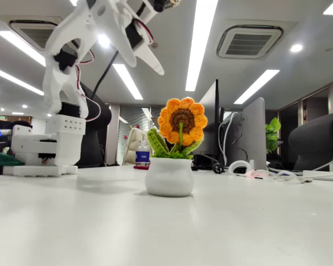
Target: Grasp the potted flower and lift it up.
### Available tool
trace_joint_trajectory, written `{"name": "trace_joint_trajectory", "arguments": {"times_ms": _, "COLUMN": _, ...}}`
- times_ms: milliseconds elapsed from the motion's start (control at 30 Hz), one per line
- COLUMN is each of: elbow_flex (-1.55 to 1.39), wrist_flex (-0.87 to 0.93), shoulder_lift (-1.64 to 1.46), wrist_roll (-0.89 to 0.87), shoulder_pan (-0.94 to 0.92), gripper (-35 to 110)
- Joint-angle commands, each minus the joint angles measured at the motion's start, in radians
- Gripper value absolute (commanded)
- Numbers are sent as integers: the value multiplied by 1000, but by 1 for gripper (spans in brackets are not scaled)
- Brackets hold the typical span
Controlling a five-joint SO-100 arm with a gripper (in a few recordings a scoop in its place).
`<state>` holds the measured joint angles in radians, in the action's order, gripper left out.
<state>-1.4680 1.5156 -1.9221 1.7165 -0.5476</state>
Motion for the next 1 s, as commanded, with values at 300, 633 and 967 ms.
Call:
{"name": "trace_joint_trajectory", "arguments": {"times_ms": 300, "elbow_flex": 175, "wrist_flex": -49, "shoulder_lift": 204, "wrist_roll": 41, "shoulder_pan": -87, "gripper": 73}}
{"name": "trace_joint_trajectory", "arguments": {"times_ms": 633, "elbow_flex": 321, "wrist_flex": -61, "shoulder_lift": 445, "wrist_roll": 54, "shoulder_pan": -101, "gripper": 73}}
{"name": "trace_joint_trajectory", "arguments": {"times_ms": 967, "elbow_flex": 359, "wrist_flex": -77, "shoulder_lift": 569, "wrist_roll": 54, "shoulder_pan": -67, "gripper": 73}}
